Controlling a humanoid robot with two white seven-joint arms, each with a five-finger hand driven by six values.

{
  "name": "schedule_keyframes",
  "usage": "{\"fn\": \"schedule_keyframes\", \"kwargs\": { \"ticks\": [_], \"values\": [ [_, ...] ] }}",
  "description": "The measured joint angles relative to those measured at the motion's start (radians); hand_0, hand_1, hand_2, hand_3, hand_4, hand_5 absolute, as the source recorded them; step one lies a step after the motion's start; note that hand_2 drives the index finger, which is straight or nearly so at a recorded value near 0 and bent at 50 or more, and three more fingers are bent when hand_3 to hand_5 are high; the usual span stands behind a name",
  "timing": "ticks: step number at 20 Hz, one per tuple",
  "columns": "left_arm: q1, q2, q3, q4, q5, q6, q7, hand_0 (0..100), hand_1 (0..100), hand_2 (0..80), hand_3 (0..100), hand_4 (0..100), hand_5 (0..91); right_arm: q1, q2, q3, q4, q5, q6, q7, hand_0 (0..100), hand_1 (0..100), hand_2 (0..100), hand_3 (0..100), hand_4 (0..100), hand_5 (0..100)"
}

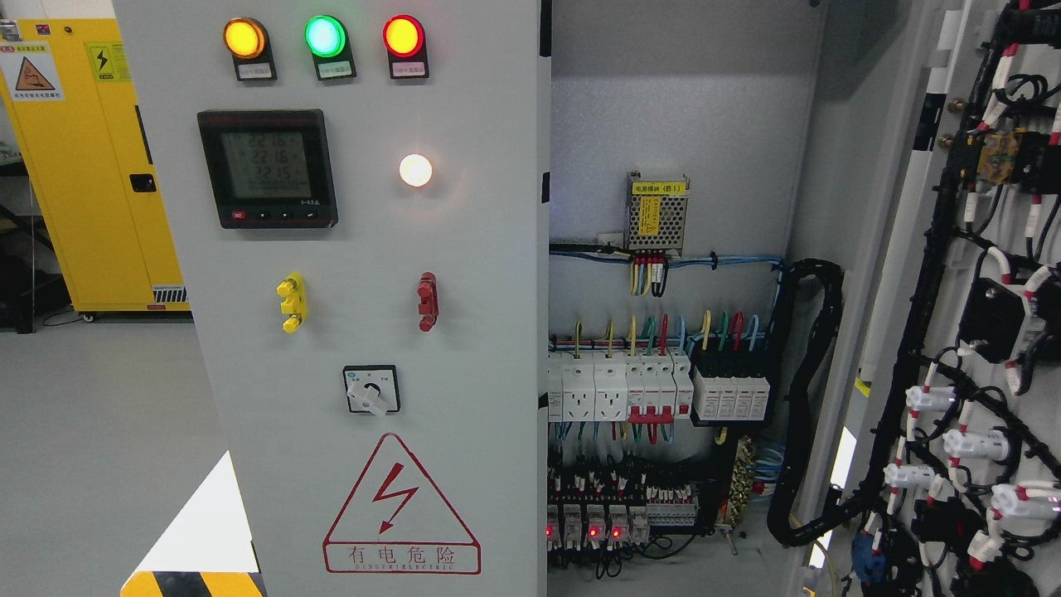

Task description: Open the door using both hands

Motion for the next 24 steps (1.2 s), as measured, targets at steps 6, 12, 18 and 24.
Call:
{"fn": "schedule_keyframes", "kwargs": {
  "ticks": [6,12,18,24],
  "values": [
    [-0.004,-0.009,0.001,0.16,-0.058,-0.007,0.008,12,56,0.0,0,0,0.0,0.007,-0.001,-0.001,0.0,0.0,0.0,0.0,0,50,4,0,0,0],
    [-0.006,-0.016,0.002,0.255,-0.075,0.0,0.223,12,56,0.0,0,0,0.0,0.041,0.002,-0.002,-0.075,0.0,-0.001,0.0,0,50,4,0,0,0],
    [-0.009,-0.031,0.002,0.306,-0.08,-0.003,0.266,12,56,0.0,0,0,0.0,0.153,0.005,0.0,-0.395,0.0,-0.004,0.0,0,50,4,0,0,0],
    [-0.02,-0.029,0.002,0.333,-0.082,-0.032,0.217,12,56,0.0,0,0,0.0,0.223,0.005,0.013,-0.868,-0.001,-0.004,-0.001,0,50,4,0,0,0]
  ]
}}
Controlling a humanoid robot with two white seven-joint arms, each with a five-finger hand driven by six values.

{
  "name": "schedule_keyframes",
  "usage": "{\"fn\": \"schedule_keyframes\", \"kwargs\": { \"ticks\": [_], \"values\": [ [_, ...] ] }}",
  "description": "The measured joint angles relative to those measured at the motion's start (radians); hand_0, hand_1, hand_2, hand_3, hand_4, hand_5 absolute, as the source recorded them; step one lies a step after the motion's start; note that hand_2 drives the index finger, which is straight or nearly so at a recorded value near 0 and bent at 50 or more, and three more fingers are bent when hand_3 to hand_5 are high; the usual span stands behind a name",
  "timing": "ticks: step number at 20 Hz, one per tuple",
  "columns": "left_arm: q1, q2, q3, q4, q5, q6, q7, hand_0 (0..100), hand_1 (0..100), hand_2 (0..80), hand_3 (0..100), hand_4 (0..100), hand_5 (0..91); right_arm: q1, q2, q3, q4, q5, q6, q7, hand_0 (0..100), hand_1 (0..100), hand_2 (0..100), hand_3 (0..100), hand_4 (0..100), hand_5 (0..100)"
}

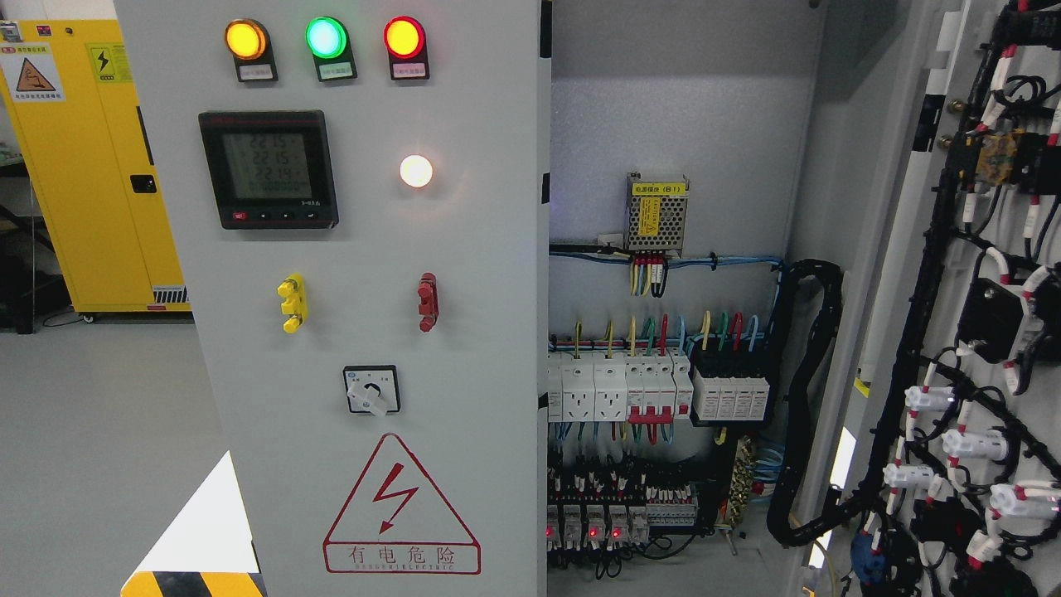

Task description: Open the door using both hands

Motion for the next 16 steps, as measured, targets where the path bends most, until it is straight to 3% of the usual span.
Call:
{"fn": "schedule_keyframes", "kwargs": {
  "ticks": [8,16],
  "values": [
    [-0.023,0.001,-0.001,0.019,-0.007,-0.074,-0.006,12,56,0.0,0,0,0.0,-0.059,0.025,0.052,-0.529,-0.014,0.003,-0.005,0,50,4,0,0,0],
    [-0.034,-0.012,-0.001,0.03,-0.008,-0.079,-0.007,12,56,0.0,0,0,0.0,-0.161,0.044,0.101,-0.875,-0.029,-0.006,-0.003,0,50,4,0,0,0]
  ]
}}
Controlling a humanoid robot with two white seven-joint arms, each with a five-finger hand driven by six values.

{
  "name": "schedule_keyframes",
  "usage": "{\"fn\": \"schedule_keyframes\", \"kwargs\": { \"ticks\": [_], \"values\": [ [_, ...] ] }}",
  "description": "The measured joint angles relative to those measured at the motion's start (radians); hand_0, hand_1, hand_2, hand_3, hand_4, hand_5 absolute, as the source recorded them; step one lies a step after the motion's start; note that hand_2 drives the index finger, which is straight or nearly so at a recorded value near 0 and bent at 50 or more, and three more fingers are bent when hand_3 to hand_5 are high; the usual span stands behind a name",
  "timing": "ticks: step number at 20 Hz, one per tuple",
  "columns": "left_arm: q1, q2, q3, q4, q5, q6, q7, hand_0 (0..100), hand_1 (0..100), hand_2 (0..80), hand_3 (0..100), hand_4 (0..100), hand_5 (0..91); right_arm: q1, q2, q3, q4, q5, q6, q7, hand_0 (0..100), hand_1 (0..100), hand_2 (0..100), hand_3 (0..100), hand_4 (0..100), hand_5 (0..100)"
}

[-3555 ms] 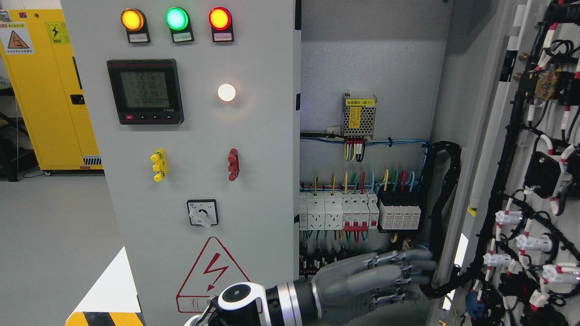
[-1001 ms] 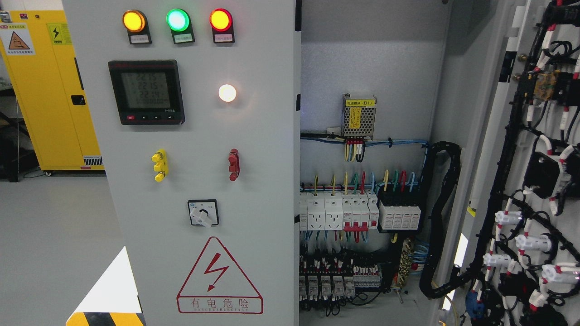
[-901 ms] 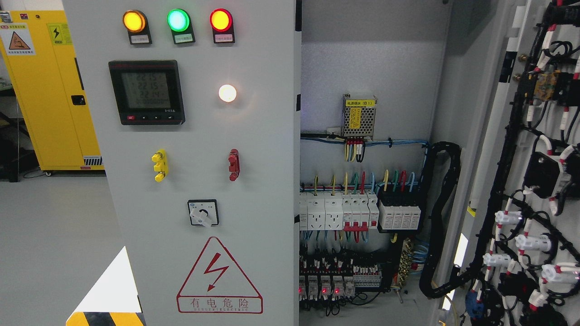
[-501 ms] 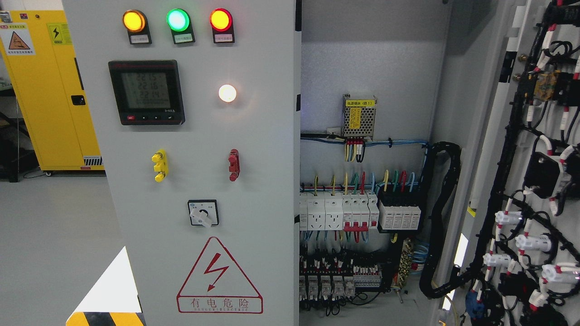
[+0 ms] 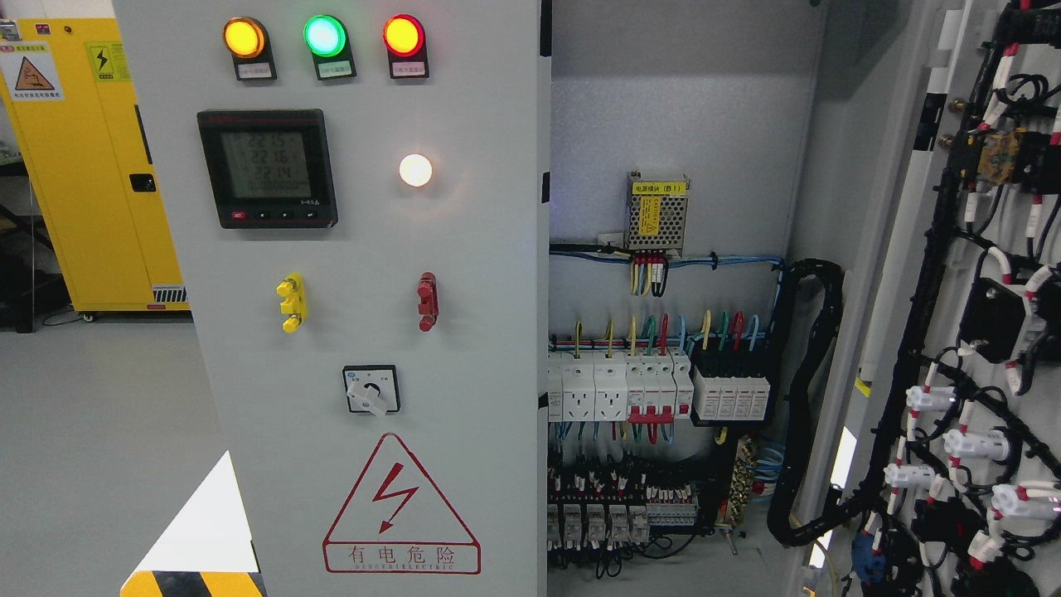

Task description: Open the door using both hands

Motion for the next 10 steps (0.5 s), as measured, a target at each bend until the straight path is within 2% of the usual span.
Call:
{"fn": "schedule_keyframes", "kwargs": {
  "ticks": [6,10],
  "values": [
    [-0.001,-0.009,0.001,0.007,0.002,-0.001,0.0,12,56,0.0,0,0,0.0,-0.117,0.037,0.025,-0.143,-0.002,-0.008,-0.002,0,50,4,0,0,0],
    [-0.001,-0.012,0.001,0.008,0.003,-0.001,0.0,12,56,0.0,0,0,0.0,-0.204,0.055,0.048,-0.195,0.002,0.013,-0.008,0,50,4,0,0,0]
  ]
}}
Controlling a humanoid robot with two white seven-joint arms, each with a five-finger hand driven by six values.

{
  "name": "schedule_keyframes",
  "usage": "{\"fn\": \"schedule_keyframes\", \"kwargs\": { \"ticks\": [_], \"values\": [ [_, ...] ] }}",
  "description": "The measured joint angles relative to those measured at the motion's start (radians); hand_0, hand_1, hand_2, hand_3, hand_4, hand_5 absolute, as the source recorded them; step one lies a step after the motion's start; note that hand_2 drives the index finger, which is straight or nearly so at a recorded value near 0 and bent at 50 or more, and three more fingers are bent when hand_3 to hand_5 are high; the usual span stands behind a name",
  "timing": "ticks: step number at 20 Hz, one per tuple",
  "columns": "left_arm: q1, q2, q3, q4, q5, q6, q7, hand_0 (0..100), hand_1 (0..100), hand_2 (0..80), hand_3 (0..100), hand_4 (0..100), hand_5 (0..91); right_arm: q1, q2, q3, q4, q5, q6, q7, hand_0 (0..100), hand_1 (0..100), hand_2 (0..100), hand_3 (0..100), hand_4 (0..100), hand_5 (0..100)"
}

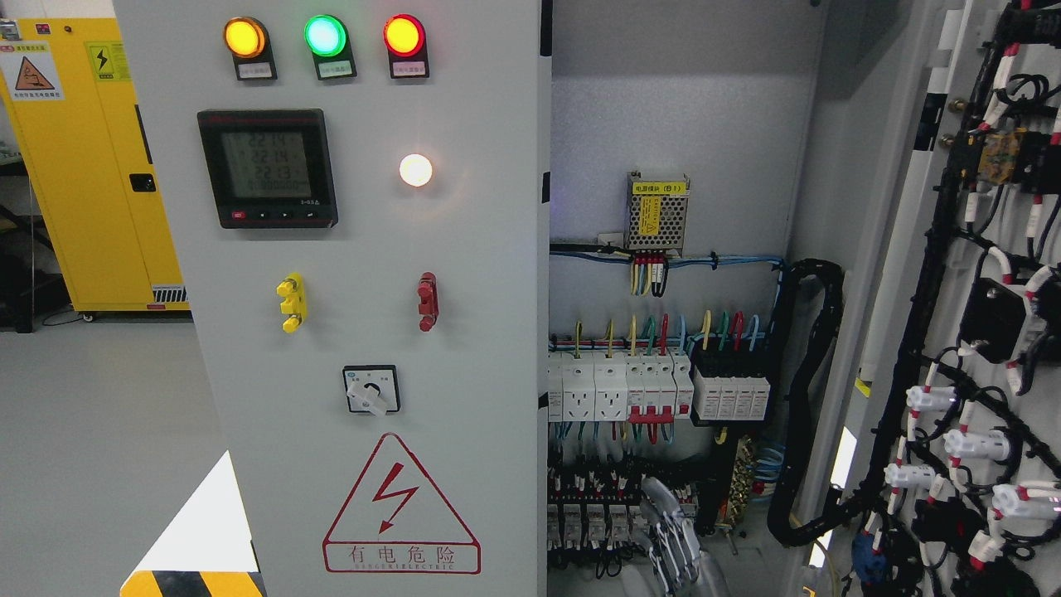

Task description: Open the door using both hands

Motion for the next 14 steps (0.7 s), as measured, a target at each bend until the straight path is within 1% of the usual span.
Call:
{"fn": "schedule_keyframes", "kwargs": {
  "ticks": [6,14],
  "values": [
    [-0.001,-0.003,0.0,0.002,0.0,0.0,0.0,12,56,0.0,0,0,0.0,-0.126,0.02,0.016,-0.009,0.005,0.073,-0.002,0,50,4,0,0,0],
    [-0.002,-0.006,0.0,0.002,0.0,0.0,0.0,12,56,0.0,0,0,0.0,-0.259,0.04,0.006,0.062,0.009,0.137,-0.005,0,50,4,0,0,0]
  ]
}}
